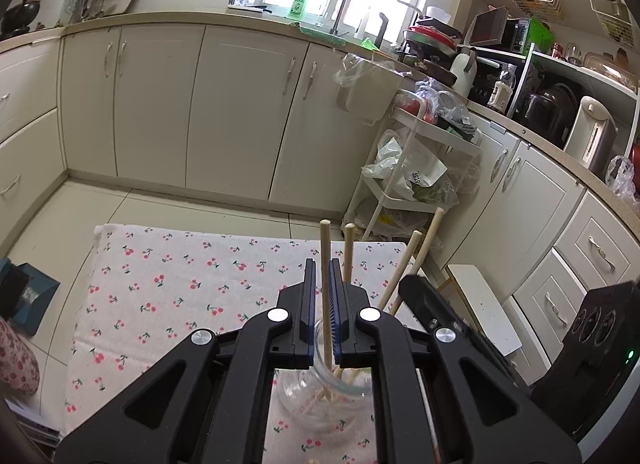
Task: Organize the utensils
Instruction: 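Drop the chopsticks into the jar by opening both grippers, then grasp a loose chopstick with the right gripper while the left gripper grasps another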
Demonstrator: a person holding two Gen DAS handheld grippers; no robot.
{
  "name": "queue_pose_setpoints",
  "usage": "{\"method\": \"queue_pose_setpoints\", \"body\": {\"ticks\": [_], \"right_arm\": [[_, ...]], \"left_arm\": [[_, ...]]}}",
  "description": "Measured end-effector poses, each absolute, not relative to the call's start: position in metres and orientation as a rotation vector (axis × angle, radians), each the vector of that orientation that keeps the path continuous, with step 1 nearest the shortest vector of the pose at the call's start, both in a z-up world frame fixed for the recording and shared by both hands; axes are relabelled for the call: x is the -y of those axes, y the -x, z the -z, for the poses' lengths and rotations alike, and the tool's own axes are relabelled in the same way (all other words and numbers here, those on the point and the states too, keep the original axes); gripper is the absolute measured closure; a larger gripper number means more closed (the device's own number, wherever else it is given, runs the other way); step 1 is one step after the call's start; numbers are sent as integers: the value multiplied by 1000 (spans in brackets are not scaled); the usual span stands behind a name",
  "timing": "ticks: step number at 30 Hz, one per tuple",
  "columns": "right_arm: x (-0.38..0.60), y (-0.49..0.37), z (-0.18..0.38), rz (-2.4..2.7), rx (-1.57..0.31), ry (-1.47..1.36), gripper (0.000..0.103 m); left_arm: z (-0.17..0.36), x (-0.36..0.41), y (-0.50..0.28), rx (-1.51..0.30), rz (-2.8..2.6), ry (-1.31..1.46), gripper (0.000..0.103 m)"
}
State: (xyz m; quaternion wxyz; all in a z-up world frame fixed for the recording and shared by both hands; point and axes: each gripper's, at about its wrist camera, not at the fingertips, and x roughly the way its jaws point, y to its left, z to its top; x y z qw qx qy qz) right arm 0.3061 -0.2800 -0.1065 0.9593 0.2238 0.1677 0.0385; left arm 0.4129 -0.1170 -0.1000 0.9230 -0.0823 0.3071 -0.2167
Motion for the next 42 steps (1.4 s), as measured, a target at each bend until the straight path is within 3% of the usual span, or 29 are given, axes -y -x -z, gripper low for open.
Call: {"method": "queue_pose_setpoints", "body": {"ticks": [1,4,10,14,16,25,42], "right_arm": [[279,-304,107,-83,-347,-449,96],[277,-294,106,-90,-368,-448,79],[281,-267,99,-90,-401,-447,74],[282,-239,101,-81,-484,-427,60],[280,-221,109,-85,-549,-407,58],[239,-178,162,-131,-826,-251,56],[204,-193,189,-86,-937,-93,56]], "left_arm": [[99,115,-410,-633,442,172,94],[96,109,-402,-634,437,175,91],[96,98,-378,-661,421,167,80],[106,86,-352,-705,396,161,66],[116,80,-338,-736,385,154,63],[173,51,-291,-911,294,158,58],[191,43,-260,-982,274,145,49]]}}
